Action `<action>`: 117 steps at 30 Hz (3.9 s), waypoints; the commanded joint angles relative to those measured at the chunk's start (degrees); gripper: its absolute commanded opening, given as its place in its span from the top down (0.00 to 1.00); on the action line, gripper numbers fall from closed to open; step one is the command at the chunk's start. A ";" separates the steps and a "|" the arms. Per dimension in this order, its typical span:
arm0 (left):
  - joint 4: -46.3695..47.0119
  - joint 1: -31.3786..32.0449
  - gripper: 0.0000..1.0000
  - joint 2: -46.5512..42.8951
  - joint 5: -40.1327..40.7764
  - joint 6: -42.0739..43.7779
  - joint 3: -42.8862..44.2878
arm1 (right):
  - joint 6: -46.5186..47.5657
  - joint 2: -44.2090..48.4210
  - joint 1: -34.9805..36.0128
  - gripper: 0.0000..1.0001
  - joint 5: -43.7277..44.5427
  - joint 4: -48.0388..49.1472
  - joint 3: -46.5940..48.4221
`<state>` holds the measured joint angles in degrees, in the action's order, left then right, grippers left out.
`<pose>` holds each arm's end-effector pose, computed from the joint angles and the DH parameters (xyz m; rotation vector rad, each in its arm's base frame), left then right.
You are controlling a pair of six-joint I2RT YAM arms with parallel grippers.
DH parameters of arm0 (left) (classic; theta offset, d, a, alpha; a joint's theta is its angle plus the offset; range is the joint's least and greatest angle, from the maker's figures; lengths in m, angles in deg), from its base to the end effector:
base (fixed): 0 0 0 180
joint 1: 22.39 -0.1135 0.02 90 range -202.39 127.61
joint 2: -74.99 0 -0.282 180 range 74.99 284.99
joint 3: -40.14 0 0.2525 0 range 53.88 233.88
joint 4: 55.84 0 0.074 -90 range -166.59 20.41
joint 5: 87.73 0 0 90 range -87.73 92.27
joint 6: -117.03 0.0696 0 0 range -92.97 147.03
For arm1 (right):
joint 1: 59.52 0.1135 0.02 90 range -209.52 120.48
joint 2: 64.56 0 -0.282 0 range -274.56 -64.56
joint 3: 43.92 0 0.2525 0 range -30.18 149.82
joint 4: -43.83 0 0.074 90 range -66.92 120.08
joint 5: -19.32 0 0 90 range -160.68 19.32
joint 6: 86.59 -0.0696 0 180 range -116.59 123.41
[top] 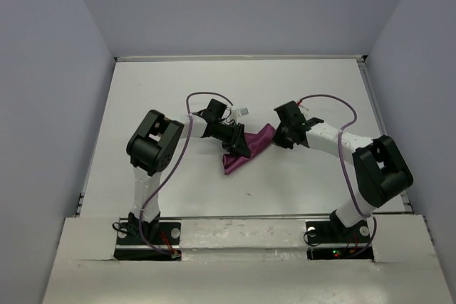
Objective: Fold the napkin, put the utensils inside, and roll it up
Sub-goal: Roll the napkin at the center of the board.
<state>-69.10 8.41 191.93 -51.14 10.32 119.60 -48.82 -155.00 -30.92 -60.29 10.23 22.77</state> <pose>0.3332 -0.2637 0.1218 0.7462 2.4079 -1.4990 0.2959 0.1470 0.1739 0.5947 2.5077 0.3109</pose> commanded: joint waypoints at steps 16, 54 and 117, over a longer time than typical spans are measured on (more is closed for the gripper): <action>-6.64 -0.92 1.00 5.40 10.87 2.38 -1.20 | 2.31 -9.23 0.14 0.99 -5.03 4.03 9.89; 8.56 -4.88 1.00 7.16 0.68 -8.78 -7.35 | -3.23 -12.57 0.14 0.29 -9.69 8.96 6.02; -2.35 23.85 0.36 -25.46 56.30 17.24 -7.35 | -2.97 -19.25 0.14 0.99 -3.63 -14.60 21.41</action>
<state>-76.94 29.35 166.12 -1.61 26.63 112.36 -52.86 -172.72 -30.92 -65.30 -2.15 42.86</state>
